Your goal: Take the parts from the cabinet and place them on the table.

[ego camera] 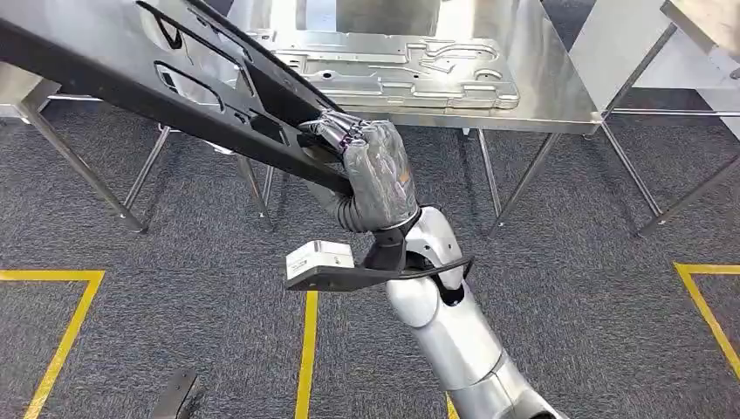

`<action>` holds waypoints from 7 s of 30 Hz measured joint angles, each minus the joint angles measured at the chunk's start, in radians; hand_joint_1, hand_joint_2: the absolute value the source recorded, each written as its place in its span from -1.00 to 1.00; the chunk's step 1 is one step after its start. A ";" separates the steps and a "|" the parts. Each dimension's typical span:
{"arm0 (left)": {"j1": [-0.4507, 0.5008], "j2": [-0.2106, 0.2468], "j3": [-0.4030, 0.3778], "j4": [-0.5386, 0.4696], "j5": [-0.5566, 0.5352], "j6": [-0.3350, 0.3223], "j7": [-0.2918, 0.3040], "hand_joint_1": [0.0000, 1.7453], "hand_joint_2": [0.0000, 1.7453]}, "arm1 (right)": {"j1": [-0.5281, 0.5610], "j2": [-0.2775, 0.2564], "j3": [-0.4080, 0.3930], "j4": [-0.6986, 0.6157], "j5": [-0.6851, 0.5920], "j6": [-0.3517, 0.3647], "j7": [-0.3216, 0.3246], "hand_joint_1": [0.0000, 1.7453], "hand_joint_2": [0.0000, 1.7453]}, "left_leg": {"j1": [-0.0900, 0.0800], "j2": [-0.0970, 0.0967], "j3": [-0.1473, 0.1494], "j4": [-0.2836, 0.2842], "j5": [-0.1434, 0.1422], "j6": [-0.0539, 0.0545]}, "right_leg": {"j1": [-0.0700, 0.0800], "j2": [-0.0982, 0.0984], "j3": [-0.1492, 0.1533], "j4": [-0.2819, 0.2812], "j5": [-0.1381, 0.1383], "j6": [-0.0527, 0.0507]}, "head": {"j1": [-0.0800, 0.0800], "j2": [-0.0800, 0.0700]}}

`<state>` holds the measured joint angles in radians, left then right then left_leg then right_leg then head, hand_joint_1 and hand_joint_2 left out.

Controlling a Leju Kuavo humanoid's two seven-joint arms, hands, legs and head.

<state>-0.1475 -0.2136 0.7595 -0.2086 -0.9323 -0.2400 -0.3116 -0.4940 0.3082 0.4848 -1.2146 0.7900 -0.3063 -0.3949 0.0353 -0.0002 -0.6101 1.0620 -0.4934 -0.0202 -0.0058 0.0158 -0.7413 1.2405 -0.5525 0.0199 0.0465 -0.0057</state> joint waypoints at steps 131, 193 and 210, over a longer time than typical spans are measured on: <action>0.011 0.045 -0.060 -0.002 0.010 0.002 0.023 -1.00 1.00 | 0.030 0.016 -0.003 -0.041 0.044 -0.056 0.004 1.00 1.00 | -0.005 0.064 -0.076 0.014 0.059 -0.010 | 0.003 -0.086 0.216 -0.209 0.014 0.000 | -0.036 0.000; 0.016 0.045 -0.079 0.000 0.007 0.010 0.037 -1.00 1.00 | 0.036 0.025 -0.021 -0.037 -0.014 -0.033 -0.042 1.00 1.00 | -0.010 -0.001 -0.050 0.017 0.028 -0.001 | 0.006 0.006 0.175 -0.197 0.035 -0.007 | -0.025 0.000; 0.011 0.043 -0.079 -0.002 0.011 0.011 0.036 -1.00 1.00 | 0.034 0.028 -0.022 -0.039 -0.038 -0.020 -0.036 1.00 1.00 | -0.011 0.021 0.066 0.025 -0.055 -0.013 | 0.019 -0.016 0.090 -0.212 0.125 -0.046 | 0.016 0.000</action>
<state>-0.1365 -0.1705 0.6802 -0.2102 -0.9216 -0.2293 -0.2758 -0.4604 0.3361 0.4631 -1.2539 0.7523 -0.3262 -0.4307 0.0239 0.0210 -0.5441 1.0867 -0.5484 -0.0329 0.0136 -0.0001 -0.6512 1.0282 -0.4271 -0.0257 0.0622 -0.0057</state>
